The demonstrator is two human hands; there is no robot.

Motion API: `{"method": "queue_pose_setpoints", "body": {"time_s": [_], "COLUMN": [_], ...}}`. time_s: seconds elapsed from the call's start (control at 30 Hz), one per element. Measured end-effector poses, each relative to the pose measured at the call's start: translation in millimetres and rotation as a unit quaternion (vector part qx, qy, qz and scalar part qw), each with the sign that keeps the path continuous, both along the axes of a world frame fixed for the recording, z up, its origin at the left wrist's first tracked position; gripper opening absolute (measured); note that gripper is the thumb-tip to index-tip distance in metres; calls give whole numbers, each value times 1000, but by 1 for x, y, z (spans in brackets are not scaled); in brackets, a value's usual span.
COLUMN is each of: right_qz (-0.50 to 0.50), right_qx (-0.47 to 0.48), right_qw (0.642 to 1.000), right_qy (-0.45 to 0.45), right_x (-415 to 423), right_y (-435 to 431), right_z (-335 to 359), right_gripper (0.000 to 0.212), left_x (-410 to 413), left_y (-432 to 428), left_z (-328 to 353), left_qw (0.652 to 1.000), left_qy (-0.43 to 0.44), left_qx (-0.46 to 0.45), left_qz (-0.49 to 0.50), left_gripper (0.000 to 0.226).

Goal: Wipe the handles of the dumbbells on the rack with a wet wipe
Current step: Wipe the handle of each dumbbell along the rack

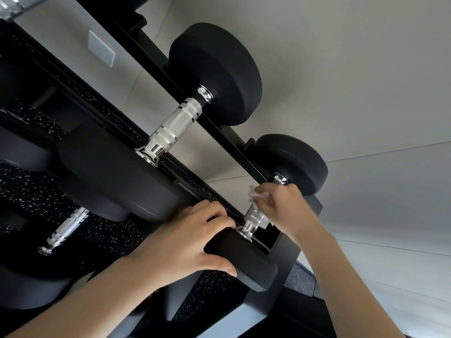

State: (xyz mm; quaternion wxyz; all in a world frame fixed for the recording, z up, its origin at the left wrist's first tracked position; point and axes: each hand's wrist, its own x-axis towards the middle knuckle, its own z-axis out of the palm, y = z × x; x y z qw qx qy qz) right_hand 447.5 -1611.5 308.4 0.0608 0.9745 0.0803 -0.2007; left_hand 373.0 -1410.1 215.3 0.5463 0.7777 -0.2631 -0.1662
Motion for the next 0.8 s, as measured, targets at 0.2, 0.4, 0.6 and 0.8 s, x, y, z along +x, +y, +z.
{"method": "queue_pose_setpoints", "body": {"time_s": [0.2, 0.4, 0.6, 0.8], "right_qz": [-30, -6, -4, -79], "right_qx": [17, -9, 17, 87], "right_qw": [999, 998, 984, 967], "right_qy": [-22, -66, -178, -228], "right_x": [15, 23, 5, -12], "right_y": [-5, -6, -5, -6], "right_z": [5, 6, -2, -13], "right_gripper": [28, 27, 20, 12], "left_x": [0, 0, 0, -1], "left_y": [0, 1, 1, 3], "left_z": [0, 1, 4, 5], "left_qw": [1000, 1000, 1000, 1000], "left_qy": [4, 5, 1, -10], "left_qx": [2, 3, 17, 22], "left_qz": [-2, -1, -2, -4], "left_gripper": [71, 71, 74, 73]}}
